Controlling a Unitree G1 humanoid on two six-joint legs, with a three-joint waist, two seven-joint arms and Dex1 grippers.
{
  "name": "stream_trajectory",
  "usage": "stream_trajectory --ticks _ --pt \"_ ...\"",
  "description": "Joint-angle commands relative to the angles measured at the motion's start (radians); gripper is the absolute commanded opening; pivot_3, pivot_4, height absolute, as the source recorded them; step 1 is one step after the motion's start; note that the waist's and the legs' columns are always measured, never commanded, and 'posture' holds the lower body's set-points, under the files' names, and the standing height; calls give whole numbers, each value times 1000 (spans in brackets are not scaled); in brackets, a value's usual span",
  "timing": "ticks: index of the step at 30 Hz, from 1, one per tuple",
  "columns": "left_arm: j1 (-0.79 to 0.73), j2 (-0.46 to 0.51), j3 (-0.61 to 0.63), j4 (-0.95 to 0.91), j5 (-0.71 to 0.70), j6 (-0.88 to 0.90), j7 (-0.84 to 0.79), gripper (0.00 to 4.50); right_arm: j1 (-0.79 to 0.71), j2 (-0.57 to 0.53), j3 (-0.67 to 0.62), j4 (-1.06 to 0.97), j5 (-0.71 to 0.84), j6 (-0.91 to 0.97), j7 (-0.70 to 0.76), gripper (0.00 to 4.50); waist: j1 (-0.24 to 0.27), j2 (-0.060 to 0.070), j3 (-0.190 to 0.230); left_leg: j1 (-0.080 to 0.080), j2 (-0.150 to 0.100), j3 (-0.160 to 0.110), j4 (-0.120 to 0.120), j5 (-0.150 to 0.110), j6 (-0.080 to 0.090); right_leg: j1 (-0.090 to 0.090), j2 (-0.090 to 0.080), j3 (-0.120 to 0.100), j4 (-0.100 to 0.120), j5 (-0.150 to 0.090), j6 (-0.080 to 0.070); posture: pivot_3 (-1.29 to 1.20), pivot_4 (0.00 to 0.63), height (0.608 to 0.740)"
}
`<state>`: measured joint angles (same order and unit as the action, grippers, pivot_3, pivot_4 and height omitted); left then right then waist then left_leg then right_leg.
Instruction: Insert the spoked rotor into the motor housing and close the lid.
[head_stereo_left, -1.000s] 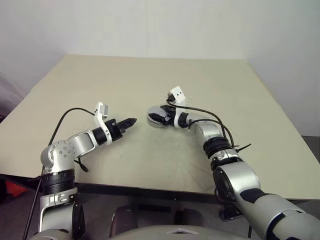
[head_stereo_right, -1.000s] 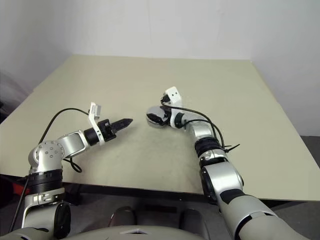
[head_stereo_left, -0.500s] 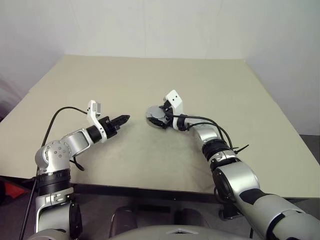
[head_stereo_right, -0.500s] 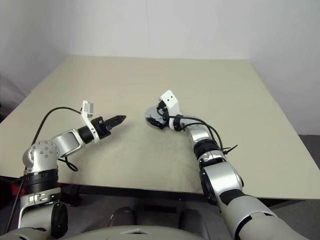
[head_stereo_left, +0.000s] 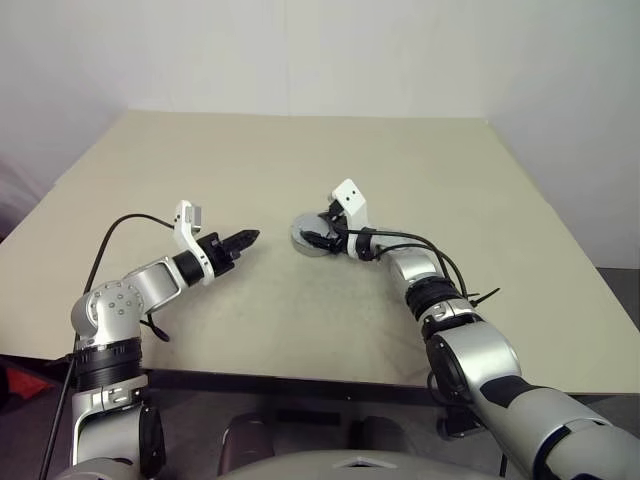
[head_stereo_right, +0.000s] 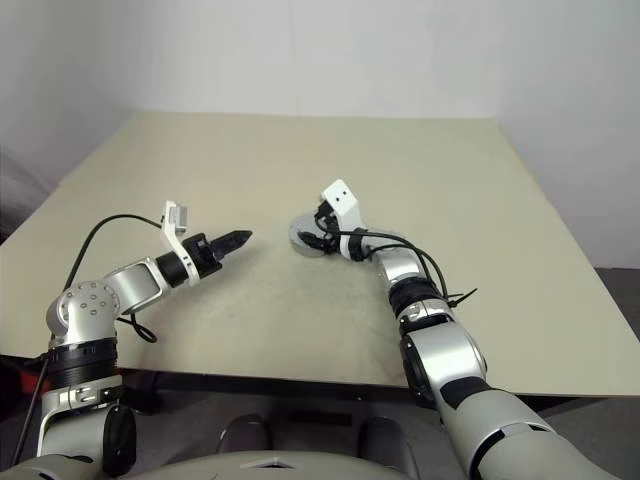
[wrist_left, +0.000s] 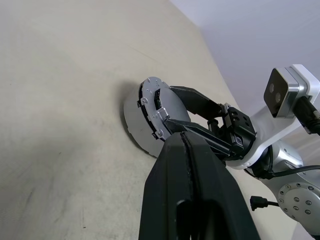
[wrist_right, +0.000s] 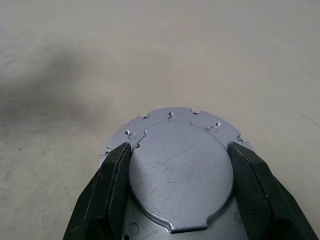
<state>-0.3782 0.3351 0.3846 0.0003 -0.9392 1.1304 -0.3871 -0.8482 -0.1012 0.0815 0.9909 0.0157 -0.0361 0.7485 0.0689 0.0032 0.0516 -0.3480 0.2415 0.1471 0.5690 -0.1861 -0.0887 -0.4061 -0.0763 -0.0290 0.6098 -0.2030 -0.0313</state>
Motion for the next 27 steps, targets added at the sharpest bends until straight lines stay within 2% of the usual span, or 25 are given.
stream_trajectory --ticks 1,20,27 --pt "-17 1 7 -10 -15 -12 0 0 -6 9 -1 26 -2 7 0 2952 0 0 0 0 0 0 0 0 0 0 0 0 0 0 0 0 0 740" --pt "2 -24 8 -32 -32 -1 18 0 -55 -16 29 51 -57 -76 -21 2952 0 0 0 0 0 0 3 -2 3 0 0 1 3 0 0 0 0 740" --pt "5 -35 4 -37 -39 0 25 0 -93 -22 24 40 -40 -54 33 2952 0 0 0 0 0 0 3 -2 4 -1 0 1 2 0 0 0 0 740"
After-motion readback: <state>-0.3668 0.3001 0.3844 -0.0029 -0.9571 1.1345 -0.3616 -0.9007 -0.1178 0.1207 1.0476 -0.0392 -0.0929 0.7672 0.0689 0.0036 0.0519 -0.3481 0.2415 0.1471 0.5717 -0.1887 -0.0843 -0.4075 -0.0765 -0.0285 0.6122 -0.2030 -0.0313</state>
